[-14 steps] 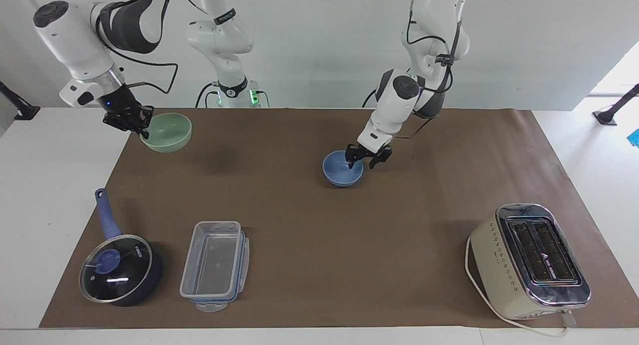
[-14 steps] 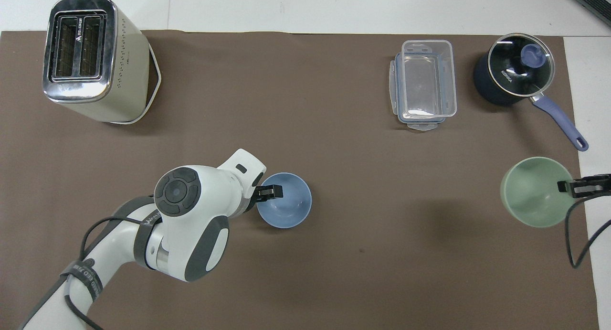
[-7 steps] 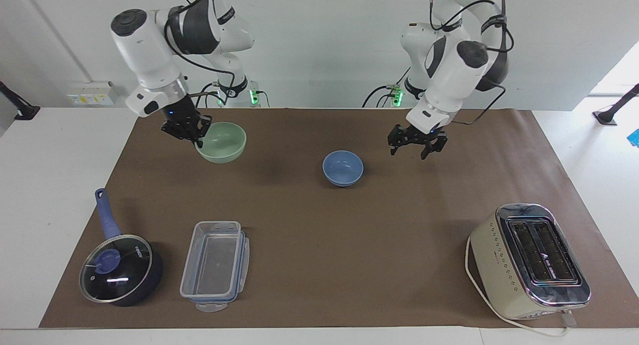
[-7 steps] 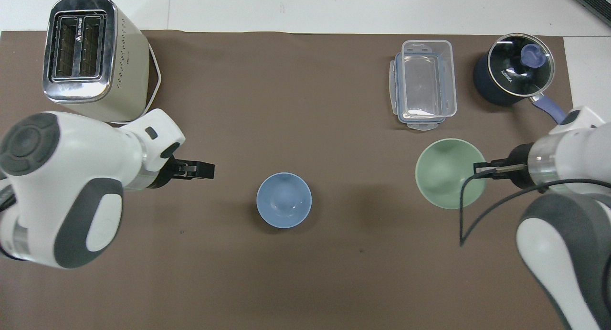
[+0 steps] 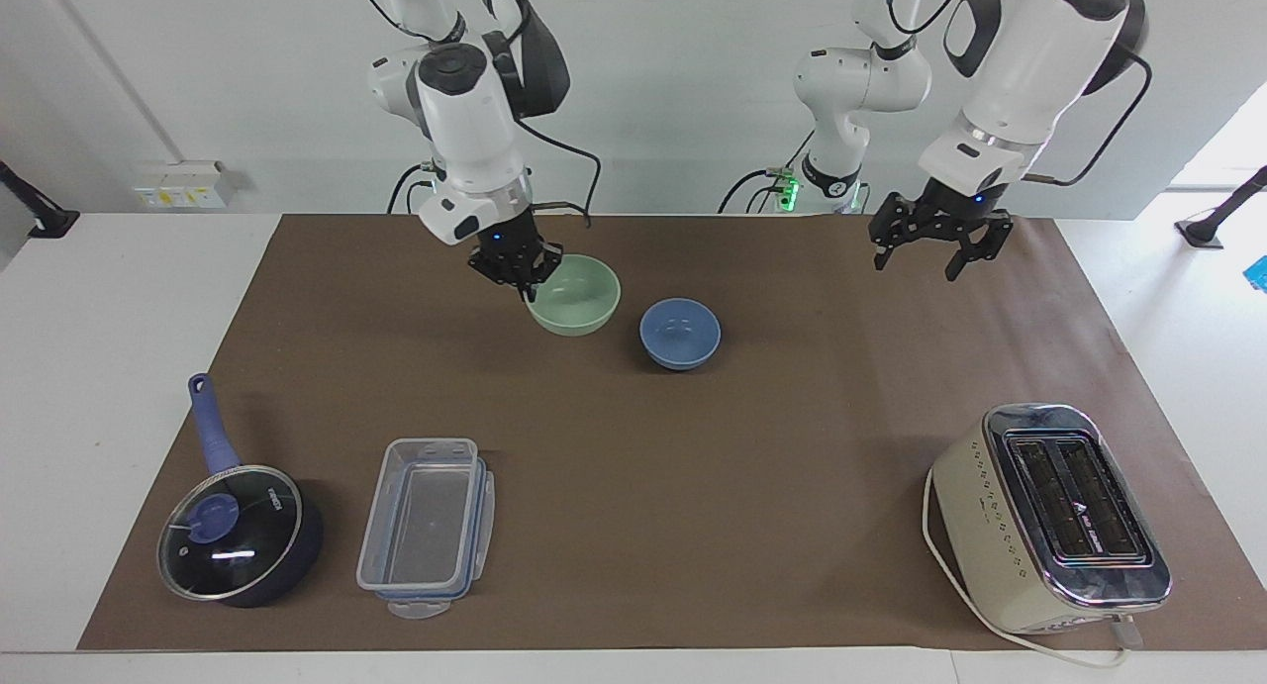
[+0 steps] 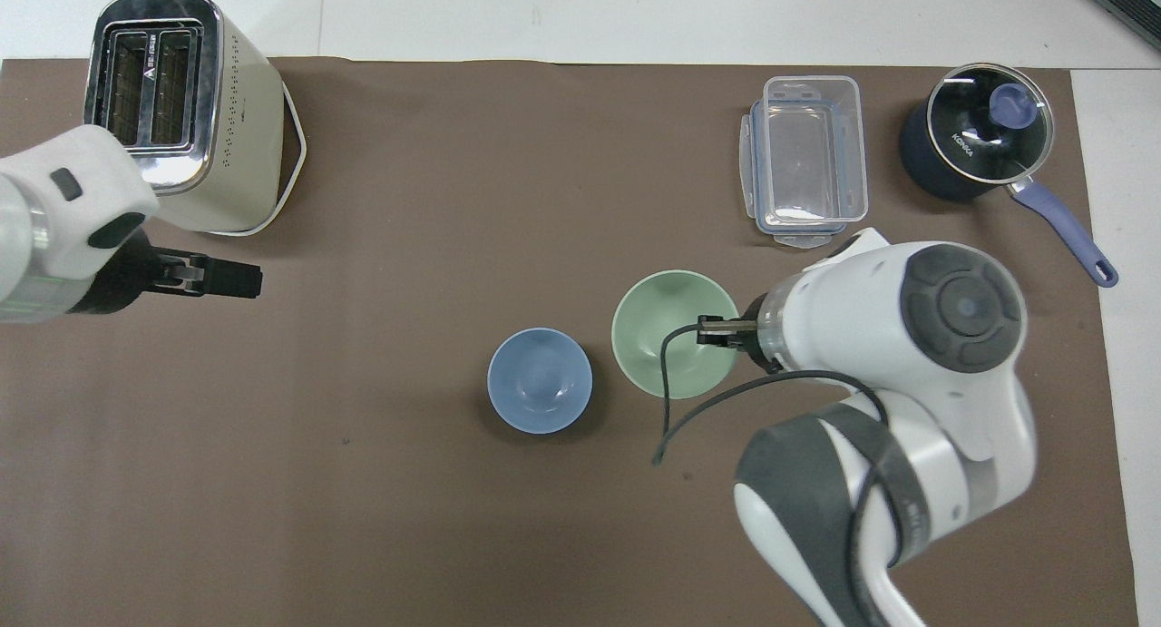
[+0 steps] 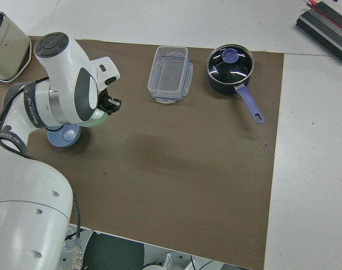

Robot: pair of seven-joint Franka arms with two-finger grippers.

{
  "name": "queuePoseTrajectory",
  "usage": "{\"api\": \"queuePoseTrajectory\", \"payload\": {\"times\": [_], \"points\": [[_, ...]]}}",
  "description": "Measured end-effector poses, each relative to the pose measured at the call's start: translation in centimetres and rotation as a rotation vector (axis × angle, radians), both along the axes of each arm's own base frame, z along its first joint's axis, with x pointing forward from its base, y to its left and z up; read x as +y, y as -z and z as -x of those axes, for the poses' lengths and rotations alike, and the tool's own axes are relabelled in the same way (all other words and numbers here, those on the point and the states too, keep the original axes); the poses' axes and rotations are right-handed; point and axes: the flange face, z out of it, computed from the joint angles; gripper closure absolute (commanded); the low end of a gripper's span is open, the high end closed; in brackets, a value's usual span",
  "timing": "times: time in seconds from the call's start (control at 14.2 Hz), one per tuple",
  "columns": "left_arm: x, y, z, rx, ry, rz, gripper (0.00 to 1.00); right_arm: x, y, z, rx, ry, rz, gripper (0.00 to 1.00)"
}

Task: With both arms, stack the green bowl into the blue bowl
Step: 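Lower the green bowl into the blue bowl with the right gripper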

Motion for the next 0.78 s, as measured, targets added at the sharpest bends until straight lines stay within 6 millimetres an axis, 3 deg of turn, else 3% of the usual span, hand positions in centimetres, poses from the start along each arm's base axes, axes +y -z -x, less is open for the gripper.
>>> {"api": "queuePoseTrajectory", "payload": {"times": [0.14, 0.35, 0.78], "points": [[2.6, -2.6, -0.2, -0.006, 0.0, -0.005, 0.0, 4.1, 1.9, 0.6, 0.004, 0.016, -0.027, 1.0], [3.4, -4.4, -0.9, 0.013, 0.009, -0.009, 0.0, 8.3, 4.5, 1.2, 0.015, 0.024, -0.052, 1.0], [3.4, -4.0, -1.9, 0.064, 0.014, -0.022, 0.0, 11.1, 8.0, 2.0, 0.032, 0.012, -0.039, 1.0]]}}
